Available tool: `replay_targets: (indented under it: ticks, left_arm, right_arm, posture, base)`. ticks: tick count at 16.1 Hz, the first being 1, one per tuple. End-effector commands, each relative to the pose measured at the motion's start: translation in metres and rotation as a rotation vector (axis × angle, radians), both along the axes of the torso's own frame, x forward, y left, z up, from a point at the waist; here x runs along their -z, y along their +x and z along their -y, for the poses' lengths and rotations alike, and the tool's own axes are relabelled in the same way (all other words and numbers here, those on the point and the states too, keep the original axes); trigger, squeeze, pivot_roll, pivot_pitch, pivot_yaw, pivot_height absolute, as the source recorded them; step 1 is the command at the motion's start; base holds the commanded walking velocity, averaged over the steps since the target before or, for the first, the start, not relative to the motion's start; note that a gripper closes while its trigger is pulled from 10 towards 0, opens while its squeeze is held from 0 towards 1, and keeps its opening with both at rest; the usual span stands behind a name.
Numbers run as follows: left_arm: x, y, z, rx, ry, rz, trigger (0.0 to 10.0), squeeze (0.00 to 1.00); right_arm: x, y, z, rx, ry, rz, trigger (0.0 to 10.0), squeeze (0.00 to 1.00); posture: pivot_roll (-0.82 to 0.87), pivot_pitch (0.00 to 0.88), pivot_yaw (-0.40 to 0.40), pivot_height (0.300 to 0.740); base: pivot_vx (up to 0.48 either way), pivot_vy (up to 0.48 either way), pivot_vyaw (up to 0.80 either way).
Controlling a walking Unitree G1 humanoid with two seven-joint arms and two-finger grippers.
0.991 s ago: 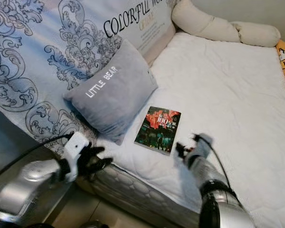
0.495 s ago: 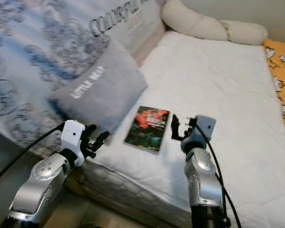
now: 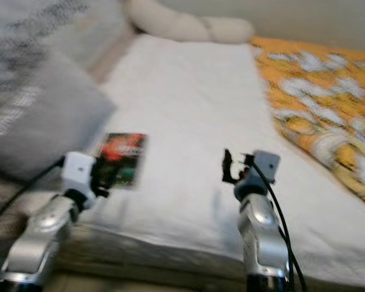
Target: Clean up the room
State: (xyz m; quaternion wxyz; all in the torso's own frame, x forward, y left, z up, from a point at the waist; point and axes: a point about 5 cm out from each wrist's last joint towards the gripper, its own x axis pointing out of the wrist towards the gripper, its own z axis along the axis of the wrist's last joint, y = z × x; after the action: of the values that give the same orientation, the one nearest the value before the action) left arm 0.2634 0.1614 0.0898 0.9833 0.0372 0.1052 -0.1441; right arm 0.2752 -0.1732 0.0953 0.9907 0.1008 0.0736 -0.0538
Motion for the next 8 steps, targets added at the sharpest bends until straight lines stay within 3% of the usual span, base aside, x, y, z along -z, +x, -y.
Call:
replay_targets:
  ticks: [1,5,8]
  left_arm:
    - [0.0003,-0.0005,0.0056,0.013,0.001,0.003,10.0,0.00]
    - [-0.0007,0.0031,0.0025,-0.042,0.002,0.017,10.0,0.00]
    - [0.0053,0.0064,0.0002,-0.111,0.016,0.021,10.0,0.00]
  right_arm:
    - [-0.0011,-0.0023,0.0091,0.027,-0.030,0.011,10.0,1.00]
    - [0.0005,-0.0010,0.0119,0.023,-0.022,-0.019,10.0,1.00]
    - [0.0025,-0.0009,0.0131,-0.009,-0.072,-0.034,10.0,1.00]
  posture:
    - [0.03,0.000,-0.012,0.740]
    - [0.01,0.000,-0.003,0.740]
    - [0.00,0.000,0.003,0.740]
  base:
    - [0.000,-0.412,0.00]
    - [0.000,-0.409,0.00]
    - [0.000,-0.409,0.00]
